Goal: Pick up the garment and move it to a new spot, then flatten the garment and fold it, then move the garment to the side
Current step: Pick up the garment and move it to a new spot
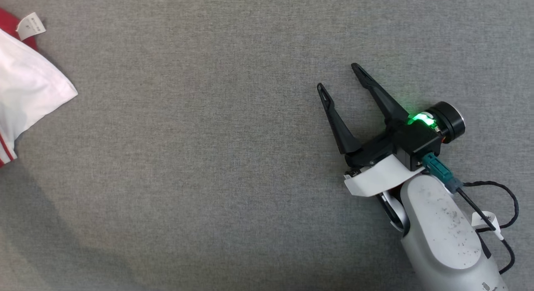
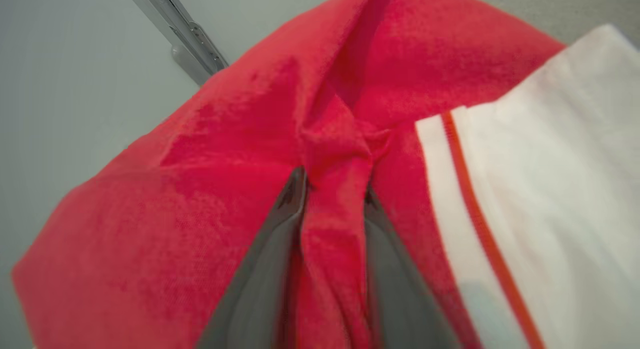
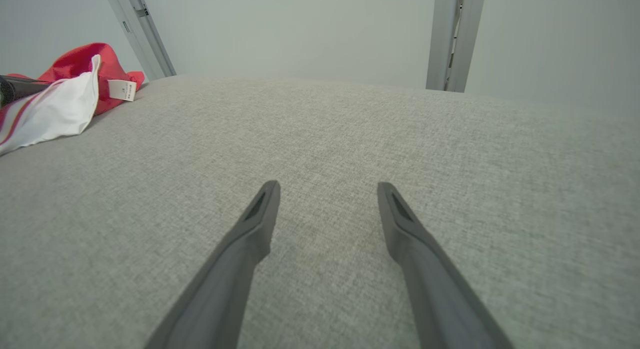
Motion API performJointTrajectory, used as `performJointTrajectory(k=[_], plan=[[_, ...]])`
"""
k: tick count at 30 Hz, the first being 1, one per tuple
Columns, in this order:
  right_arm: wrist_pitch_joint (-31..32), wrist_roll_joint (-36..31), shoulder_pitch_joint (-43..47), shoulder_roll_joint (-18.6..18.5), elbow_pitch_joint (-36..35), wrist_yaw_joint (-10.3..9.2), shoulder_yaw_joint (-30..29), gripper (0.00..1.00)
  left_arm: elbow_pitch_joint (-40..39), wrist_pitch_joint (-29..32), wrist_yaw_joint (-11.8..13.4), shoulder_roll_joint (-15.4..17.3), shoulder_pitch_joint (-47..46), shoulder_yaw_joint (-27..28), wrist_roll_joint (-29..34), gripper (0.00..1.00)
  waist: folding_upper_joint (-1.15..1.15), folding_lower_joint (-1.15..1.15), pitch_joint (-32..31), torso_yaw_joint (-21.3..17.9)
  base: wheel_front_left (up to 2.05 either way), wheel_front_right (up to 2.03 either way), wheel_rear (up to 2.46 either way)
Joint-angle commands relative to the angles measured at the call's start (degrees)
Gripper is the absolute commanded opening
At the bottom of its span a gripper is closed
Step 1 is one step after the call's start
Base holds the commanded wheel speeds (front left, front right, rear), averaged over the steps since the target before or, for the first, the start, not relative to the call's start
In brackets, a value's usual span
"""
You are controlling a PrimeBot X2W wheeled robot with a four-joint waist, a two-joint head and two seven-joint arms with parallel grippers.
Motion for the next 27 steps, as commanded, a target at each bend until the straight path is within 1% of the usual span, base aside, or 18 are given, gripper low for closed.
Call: performJointTrajectory(k=[1, 4, 8, 12, 15, 19, 23, 27], plan=[[0.57, 0.47, 3.11, -1.79, 2.54, -0.14, -1.31, 1.0, 0.35, -0.28, -0.16, 0.24, -0.98, -0.32, -0.08, 0.0, 0.0, -0.01, -0.62, -0.63, 0.0, 0.0, 0.0], [0.57, 0.79, 3.98, -1.6, 2.56, -0.14, -1.81, 1.0, -1.33, -0.57, -0.17, 0.68, -2.15, 0.1, 0.57, 0.0, 0.0, -0.01, -2.6, -0.53, 0.0, 0.0, 0.0], [0.48, 1.37, 4.98, -1.29, 2.49, -0.12, -2.06, 1.0, -7.9, -0.51, -0.07, 1.68, -1.53, 3.23, 3.84, 0.0, 0.0, -0.01, -6.04, -0.49, 0.0, 0.0, 0.0], [0.3, 2.39, 6.31, -1.16, 2.36, -0.12, -2.39, 1.0, -15.93, -0.52, -0.06, 1.06, 0.15, 7.23, 7.64, 0.0, 0.0, -0.01, -9.89, -0.96, 0.0, 0.0, 0.0], [0.29, 3.5, 8.03, -1.1, 2.24, -0.12, -2.61, 1.0, -22.95, -0.52, -0.11, -1.03, 1.4, 9.83, 10.72, 0.0, 0.0, -0.01, -13.11, -1.93, 0.0, 0.0, 0.0], [0.3, 4.43, 9.61, -1.1, 1.91, -0.12, -2.58, 1.0, -30.2, -0.53, -0.14, -4.13, 2.88, 10.02, 11.01, 0.0, 0.0, -0.01, -15.52, -3.47, 0.0, 0.0, 0.0], [0.29, 5.16, 10.83, -1.1, 1.76, -0.12, -2.36, 1.0, -37.43, -0.46, -0.15, -7.76, 4.38, 7.86, 10.4, 0.0, 0.0, -0.01, -17.48, -5.48, 0.0, 0.0, 0.0], [0.29, 5.99, 12.04, -1.09, 1.5, -0.12, -2.21, 1.0, -42.48, -0.46, -0.15, -11.22, 6.29, 3.8, 9.4, 0.0, 0.0, -0.01, -19.21, -7.96, 0.0, 0.0, 0.0]])
